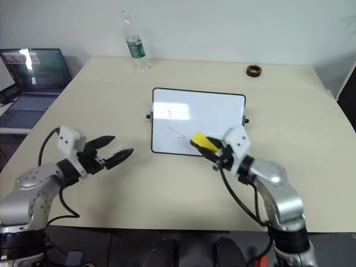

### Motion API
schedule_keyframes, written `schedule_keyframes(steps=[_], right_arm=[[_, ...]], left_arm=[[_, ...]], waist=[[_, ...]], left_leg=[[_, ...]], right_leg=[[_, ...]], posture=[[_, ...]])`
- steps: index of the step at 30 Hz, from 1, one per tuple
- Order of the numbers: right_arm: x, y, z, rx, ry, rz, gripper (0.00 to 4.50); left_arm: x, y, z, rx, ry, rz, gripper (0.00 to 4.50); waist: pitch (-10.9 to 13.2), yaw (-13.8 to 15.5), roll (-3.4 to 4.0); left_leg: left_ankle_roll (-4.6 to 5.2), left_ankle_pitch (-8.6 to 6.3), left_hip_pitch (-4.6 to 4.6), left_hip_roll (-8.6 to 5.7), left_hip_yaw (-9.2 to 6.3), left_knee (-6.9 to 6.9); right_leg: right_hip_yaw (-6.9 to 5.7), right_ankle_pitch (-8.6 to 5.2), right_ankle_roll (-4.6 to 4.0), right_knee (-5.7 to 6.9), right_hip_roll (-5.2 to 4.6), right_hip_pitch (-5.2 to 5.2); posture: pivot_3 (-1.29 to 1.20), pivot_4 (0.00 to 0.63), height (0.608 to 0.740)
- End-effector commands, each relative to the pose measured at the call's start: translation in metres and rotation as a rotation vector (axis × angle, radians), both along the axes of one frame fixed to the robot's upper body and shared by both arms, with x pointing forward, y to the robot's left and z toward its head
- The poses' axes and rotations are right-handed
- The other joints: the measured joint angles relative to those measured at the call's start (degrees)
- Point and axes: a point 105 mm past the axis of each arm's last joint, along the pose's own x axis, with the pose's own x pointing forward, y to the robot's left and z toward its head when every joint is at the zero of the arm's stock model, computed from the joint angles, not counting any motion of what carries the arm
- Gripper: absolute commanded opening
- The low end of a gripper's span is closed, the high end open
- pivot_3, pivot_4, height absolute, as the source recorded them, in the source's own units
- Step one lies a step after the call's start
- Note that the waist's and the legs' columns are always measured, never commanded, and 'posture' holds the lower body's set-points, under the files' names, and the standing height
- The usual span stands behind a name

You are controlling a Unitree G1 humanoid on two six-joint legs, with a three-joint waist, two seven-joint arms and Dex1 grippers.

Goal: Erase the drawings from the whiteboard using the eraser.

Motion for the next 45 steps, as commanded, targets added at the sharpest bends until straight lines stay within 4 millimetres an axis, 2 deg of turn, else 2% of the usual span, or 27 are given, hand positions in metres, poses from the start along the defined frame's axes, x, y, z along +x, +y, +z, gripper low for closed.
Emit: schedule_keyframes(steps=[1,6,10,15,19,27,33,36,39,40,42,45], right_arm=[[-0.012,-0.010,0.000,0.016,-0.010,-0.037,1.14],[-0.015,-0.015,-0.020,-0.053,-0.002,-0.089,1.14],[-0.003,-0.006,-0.016,-0.107,-0.071,-0.086,1.14],[0.028,0.021,0.001,-0.235,-0.246,-0.072,1.14],[0.057,0.051,0.016,-0.322,-0.363,-0.041,1.14],[0.097,0.097,0.018,-0.443,-0.407,0.023,1.14],[0.117,0.118,0.001,-0.505,-0.423,0.025,1.14],[0.122,0.118,-0.021,-0.605,-0.398,0.057,1.14],[0.118,0.106,-0.051,-0.728,-0.324,0.130,1.14],[0.117,0.102,-0.053,-0.737,-0.318,0.140,1.14],[0.124,0.098,-0.039,-0.705,-0.363,0.082,1.14],[0.137,0.101,-0.007,-0.620,-0.457,-0.040,1.14]], left_arm=[[-0.003,-0.005,0.020,0.005,-0.054,-0.021,4.50],[0.001,-0.015,0.028,0.014,-0.058,-0.069,4.50],[0.003,-0.020,0.022,0.037,-0.045,-0.084,4.50],[0.003,-0.017,0.011,0.076,-0.025,-0.078,4.50],[0.000,-0.015,0.004,0.101,-0.005,-0.085,4.50],[-0.007,-0.020,-0.003,0.140,0.002,-0.113,4.50],[-0.009,-0.019,-0.006,0.147,0.004,-0.116,4.50],[-0.009,-0.018,-0.007,0.149,0.002,-0.117,4.50],[-0.008,-0.016,-0.010,0.147,0.002,-0.116,4.50],[-0.008,-0.015,-0.012,0.146,0.002,-0.115,4.50],[-0.007,-0.013,-0.015,0.146,0.003,-0.114,4.50],[-0.007,-0.013,-0.018,0.144,0.004,-0.121,4.50]], waist=[[0.0,-0.1,0.00],[0.0,-0.2,0.00],[0.0,-0.6,-0.01],[0.0,-1.0,-0.01],[0.0,-1.1,-0.03],[0.0,-1.2,-0.03],[0.0,-1.1,-0.03],[0.0,-1.3,-0.02],[0.0,-1.3,-0.03],[0.0,-1.3,-0.04],[0.0,-1.2,-0.03],[0.0,-1.1,-0.02]], left_leg=[[0.00,0.00,0.10,-0.03,0.01,0.01],[-0.01,0.01,0.20,-0.07,0.05,0.01],[-0.01,0.00,0.21,-0.09,0.10,0.00],[-0.01,0.01,0.20,-0.08,0.10,0.00],[-0.01,0.00,0.04,-0.08,0.12,0.00],[-0.01,0.00,-0.02,-0.04,0.11,-0.01],[-0.01,0.00,-0.02,-0.04,0.10,0.00],[-0.01,0.00,-0.01,-0.04,0.11,0.00],[-0.01,0.00,0.08,-0.02,0.10,0.03],[-0.01,0.00,0.11,-0.03,0.09,0.03],[-0.01,0.00,0.21,-0.03,0.06,0.05],[-0.01,0.01,0.29,-0.03,0.04,0.06]], right_leg=[[0.00,0.00,0.01,0.01,0.02,0.08],[0.03,-0.13,0.21,0.02,0.23,0.13],[0.09,-0.13,0.21,0.01,0.25,0.14],[0.09,-0.10,0.17,0.02,0.27,0.09],[0.10,0.02,-0.05,0.02,0.26,-0.06],[0.07,0.03,-0.06,0.02,0.23,-0.12],[0.06,0.03,-0.07,0.05,0.19,-0.12],[0.07,0.03,-0.08,0.07,0.19,-0.13],[0.07,0.04,-0.08,0.13,0.19,-0.07],[0.07,0.04,-0.08,0.14,0.19,-0.04],[0.04,0.03,-0.08,0.14,0.18,0.09],[0.02,0.04,-0.08,0.16,0.18,0.18]], posture=[[0.00,0.150,0.740],[0.00,0.150,0.740],[0.00,0.150,0.740],[0.00,0.150,0.740],[0.00,0.150,0.740],[0.00,0.150,0.740],[0.00,0.150,0.740],[0.00,0.150,0.740],[0.00,0.150,0.740],[0.00,0.150,0.740],[0.00,0.150,0.740],[0.00,0.150,0.740]])
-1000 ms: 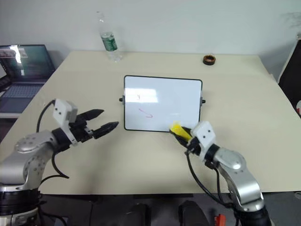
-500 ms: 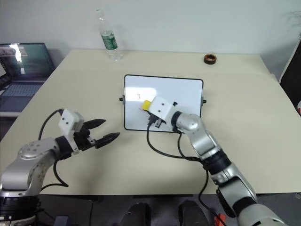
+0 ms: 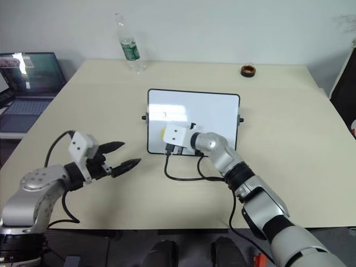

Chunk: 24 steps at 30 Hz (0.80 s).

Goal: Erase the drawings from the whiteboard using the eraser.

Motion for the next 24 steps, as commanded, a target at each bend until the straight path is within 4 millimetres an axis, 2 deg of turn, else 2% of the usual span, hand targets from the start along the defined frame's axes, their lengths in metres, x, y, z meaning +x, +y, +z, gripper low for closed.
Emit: schedule_keyframes(steps=[1,2,4,7,10,12,16,18,24], right_arm=[[0.021,-0.013,0.026,0.082,-0.096,-0.123,1.14],[0.021,-0.011,0.026,0.080,-0.093,-0.120,1.14],[0.017,-0.010,0.010,0.021,-0.037,-0.095,1.14],[0.004,-0.020,-0.024,-0.091,0.071,-0.047,1.14],[-0.004,-0.033,-0.038,-0.161,0.087,-0.013,1.14],[-0.001,-0.046,-0.039,-0.218,0.037,-0.031,1.14],[0.027,-0.064,0.004,-0.082,-0.144,-0.214,1.14],[0.031,-0.068,0.012,-0.056,-0.159,-0.242,1.14],[0.004,-0.069,-0.039,-0.264,-0.006,-0.079,1.14]], left_arm=[[0.000,-0.002,0.002,0.010,-0.030,-0.022,4.50],[0.000,-0.002,0.002,0.010,-0.031,-0.024,4.50],[0.001,-0.003,0.003,0.007,-0.034,-0.028,4.50],[0.003,-0.005,0.006,0.001,-0.040,-0.031,4.50],[0.004,-0.006,0.008,-0.004,-0.043,-0.034,4.50],[0.006,-0.006,0.009,-0.005,-0.042,-0.037,4.50],[0.008,-0.007,0.008,-0.006,-0.039,-0.050,4.50],[0.009,-0.009,0.008,-0.007,-0.038,-0.058,4.50],[0.009,-0.014,0.011,-0.008,-0.040,-0.071,4.50]], waist=[[0.0,0.0,0.01],[0.0,0.1,0.01],[0.0,0.2,0.01],[0.0,0.2,-0.03],[0.0,0.4,-0.03],[0.0,0.6,-0.03],[0.0,1.1,-0.03],[0.0,1.2,-0.03],[-0.1,1.3,-0.11]], left_leg=[[0.00,0.00,0.00,0.00,0.00,0.01],[0.00,0.01,-0.01,0.00,-0.01,0.02],[0.00,0.01,0.00,0.00,-0.01,0.02],[0.00,0.01,-0.01,0.00,-0.01,0.01],[0.00,0.00,0.00,0.01,-0.03,0.01],[0.00,0.01,0.03,0.00,-0.03,0.03],[0.01,0.02,0.13,-0.04,-0.04,0.04],[0.01,0.05,0.14,-0.04,-0.06,0.06],[0.02,0.06,0.14,-0.03,-0.07,0.07]], right_leg=[[0.00,0.00,0.00,0.03,0.00,-0.01],[0.00,0.01,-0.01,0.06,0.00,-0.02],[-0.01,0.01,-0.01,0.06,0.00,-0.01],[0.00,0.01,-0.01,0.03,-0.01,-0.01],[-0.03,0.01,-0.01,0.01,-0.02,0.02],[-0.03,0.01,-0.01,0.04,-0.03,0.06],[-0.04,0.03,-0.03,0.08,-0.01,0.11],[-0.05,0.04,-0.05,0.14,0.00,0.11],[-0.05,0.05,-0.03,0.14,-0.02,0.14]], posture=[[0.00,0.150,0.740],[0.00,0.150,0.740],[0.00,0.150,0.740],[0.00,0.150,0.740],[0.00,0.150,0.740],[0.00,0.150,0.740],[0.00,0.150,0.740],[0.00,0.150,0.740],[0.00,0.150,0.740]])
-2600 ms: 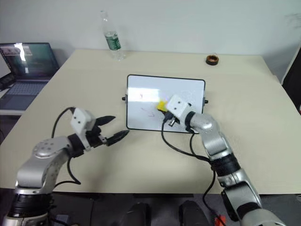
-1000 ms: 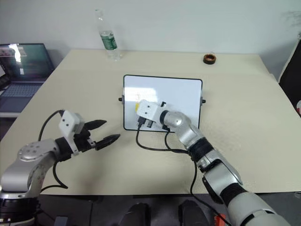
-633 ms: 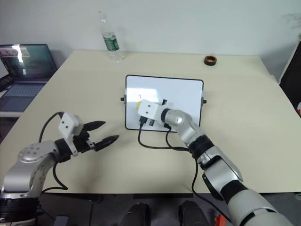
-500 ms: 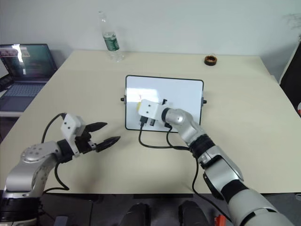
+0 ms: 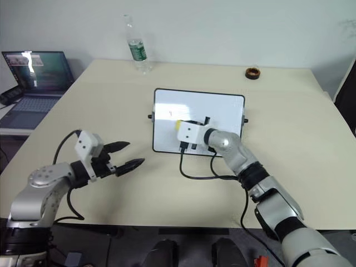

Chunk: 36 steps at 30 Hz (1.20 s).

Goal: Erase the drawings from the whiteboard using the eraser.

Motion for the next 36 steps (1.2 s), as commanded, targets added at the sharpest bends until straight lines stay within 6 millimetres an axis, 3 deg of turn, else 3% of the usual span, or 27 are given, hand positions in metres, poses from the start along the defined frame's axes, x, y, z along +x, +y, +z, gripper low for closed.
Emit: schedule_keyframes(steps=[1,5,8,10,19,25,29,32,36], right_arm=[[-0.008,-0.027,-0.049,-0.183,0.139,-0.014,1.14],[-0.007,-0.032,-0.045,-0.202,0.102,-0.023,1.14],[0.018,-0.036,-0.002,-0.031,-0.075,-0.166,1.14],[0.025,-0.039,0.012,0.021,-0.112,-0.203,1.14],[-0.016,-0.006,-0.038,-0.149,0.079,0.054,1.13],[-0.005,-0.003,-0.016,-0.065,-0.016,-0.013,1.13],[-0.008,0.006,-0.013,-0.048,-0.058,0.000,1.13],[0.000,0.009,0.002,0.041,-0.112,-0.057,1.13],[-0.006,0.009,-0.015,-0.038,-0.056,-0.009,1.13]], left_arm=[[0.001,-0.005,0.013,0.009,-0.050,-0.028,4.50],[0.000,-0.004,0.012,0.007,-0.046,-0.029,4.50],[-0.001,-0.002,0.009,0.007,-0.040,-0.028,4.50],[-0.001,-0.002,0.008,0.006,-0.038,-0.029,4.50],[-0.002,-0.006,0.008,0.004,-0.039,-0.033,4.50],[-0.002,-0.005,0.008,0.006,-0.035,-0.030,4.50],[-0.001,-0.004,0.008,0.006,-0.035,-0.029,4.50],[0.000,-0.003,0.007,0.004,-0.036,-0.029,4.50],[0.000,-0.003,0.006,0.002,-0.035,-0.030,4.50]], waist=[[0.0,-0.1,-0.01],[0.0,-0.2,0.00],[0.0,-0.2,0.00],[0.0,-0.2,0.01],[0.0,-0.4,-0.01],[0.0,-0.5,0.01],[0.0,-0.5,0.01],[0.0,-0.5,0.01],[0.0,-0.5,0.01]], left_leg=[[0.00,0.00,0.02,0.00,0.01,-0.01],[0.00,0.00,0.12,0.00,0.04,-0.02],[0.00,0.00,0.17,0.00,0.02,-0.01],[0.00,0.02,0.16,0.00,0.05,-0.01],[0.01,0.04,0.12,0.01,0.06,-0.07],[0.01,0.04,0.12,0.01,0.07,-0.08],[0.01,0.04,0.11,0.01,0.08,-0.08],[0.01,0.04,0.09,0.02,0.08,-0.08],[0.01,0.04,0.04,0.01,0.08,-0.08]], right_leg=[[0.01,0.00,0.00,-0.01,0.00,0.01],[0.03,0.00,0.00,0.00,0.01,0.07],[0.02,0.00,0.00,0.01,0.03,0.10],[0.06,0.01,-0.02,0.01,0.04,0.08],[0.06,0.02,-0.04,-0.04,0.04,0.04],[0.07,0.02,-0.03,-0.04,0.06,0.01],[0.08,0.01,-0.03,-0.04,0.09,-0.01],[0.09,0.02,-0.04,-0.04,0.09,-0.04],[0.08,0.02,-0.04,-0.05,0.09,-0.07]], posture=[[0.00,0.150,0.740],[0.00,0.150,0.740],[0.00,0.150,0.740],[0.00,0.150,0.740],[0.00,0.150,0.740],[0.00,0.150,0.740],[0.00,0.150,0.740],[0.00,0.150,0.740],[0.00,0.150,0.740]])
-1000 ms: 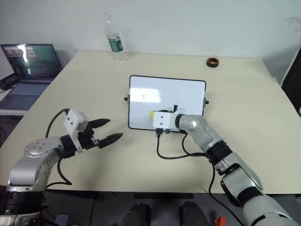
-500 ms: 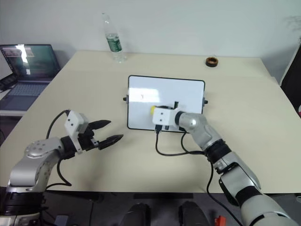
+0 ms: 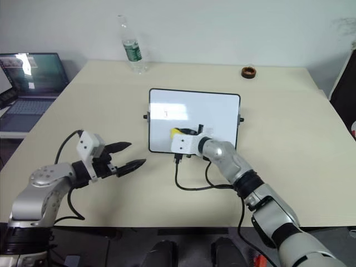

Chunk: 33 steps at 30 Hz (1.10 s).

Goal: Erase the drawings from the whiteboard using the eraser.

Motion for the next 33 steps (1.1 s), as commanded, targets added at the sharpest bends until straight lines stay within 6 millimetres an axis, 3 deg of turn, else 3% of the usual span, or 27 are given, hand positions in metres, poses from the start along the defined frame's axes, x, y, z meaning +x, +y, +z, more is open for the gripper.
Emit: schedule_keyframes(steps=[1,4,6,11,16,21,25,28,33], right_arm=[[0.002,-0.014,-0.013,-0.076,0.050,-0.012,1.13],[-0.008,-0.019,-0.026,-0.134,0.106,0.022,1.13],[-0.011,-0.021,-0.023,-0.116,0.105,0.022,1.13],[-0.018,-0.028,0.020,0.158,0.170,-0.013,1.13],[-0.054,-0.051,0.051,0.402,0.343,0.028,1.13],[-0.097,-0.080,0.047,0.517,0.500,0.036,1.13],[-0.120,-0.092,0.036,0.573,0.558,0.018,1.13],[-0.121,-0.096,0.034,0.614,0.556,-0.025,1.13],[-0.102,-0.102,0.043,0.697,0.446,-0.111,1.13]], left_arm=[[0.001,-0.001,0.009,0.005,-0.045,-0.012,4.50],[0.001,-0.001,0.008,0.003,-0.046,-0.011,4.50],[0.001,-0.002,0.008,0.002,-0.047,-0.010,4.50],[0.005,-0.002,0.012,-0.004,-0.068,0.004,4.50],[0.010,-0.008,0.022,-0.021,-0.108,0.002,4.50],[0.009,-0.027,0.033,-0.051,-0.139,-0.059,4.50],[0.009,-0.035,0.039,-0.074,-0.146,-0.087,4.50],[0.010,-0.035,0.041,-0.081,-0.143,-0.085,4.50],[0.013,-0.034,0.042,-0.078,-0.139,-0.069,4.50]], waist=[[0.0,0.0,0.00],[0.0,0.2,0.00],[0.0,0.2,0.00],[0.0,0.3,0.01],[0.0,0.4,0.01],[0.0,0.4,0.01],[0.1,0.1,0.02],[0.1,-0.4,0.02],[0.1,-0.7,0.02]], left_leg=[[0.00,0.00,0.00,0.00,0.00,0.00],[0.00,0.00,0.00,0.00,-0.03,0.00],[0.00,0.00,-0.03,0.00,-0.04,-0.01],[0.00,0.00,-0.18,0.02,-0.08,0.00],[-0.01,-0.01,-0.51,0.05,-0.15,-0.01],[-0.03,-0.06,-0.54,0.03,-0.10,-0.10],[-0.03,-0.07,-0.51,-0.01,-0.07,-0.11],[-0.03,-0.06,-0.41,-0.02,0.01,-0.09],[-0.04,-0.06,-0.41,-0.01,0.00,-0.08]], right_leg=[[0.00,0.00,0.00,-0.01,0.00,0.00],[-0.03,0.00,0.00,-0.05,-0.01,0.03],[-0.04,0.00,0.01,-0.09,-0.01,0.03],[-0.08,0.00,0.00,-0.11,-0.02,-0.06],[-0.14,0.00,0.01,-0.17,-0.08,-0.29],[-0.10,-0.05,0.06,-0.32,-0.11,-0.30],[-0.08,-0.06,0.07,-0.29,-0.09,-0.30],[-0.01,-0.08,0.11,-0.24,0.00,-0.29],[-0.02,-0.11,0.17,-0.22,0.04,-0.28]], posture=[[0.00,0.150,0.740],[0.00,0.150,0.740],[0.00,0.150,0.740],[0.00,0.150,0.740],[0.00,0.150,0.740],[0.00,0.150,0.740],[0.00,0.150,0.740],[0.00,0.150,0.740],[0.00,0.150,0.740]])
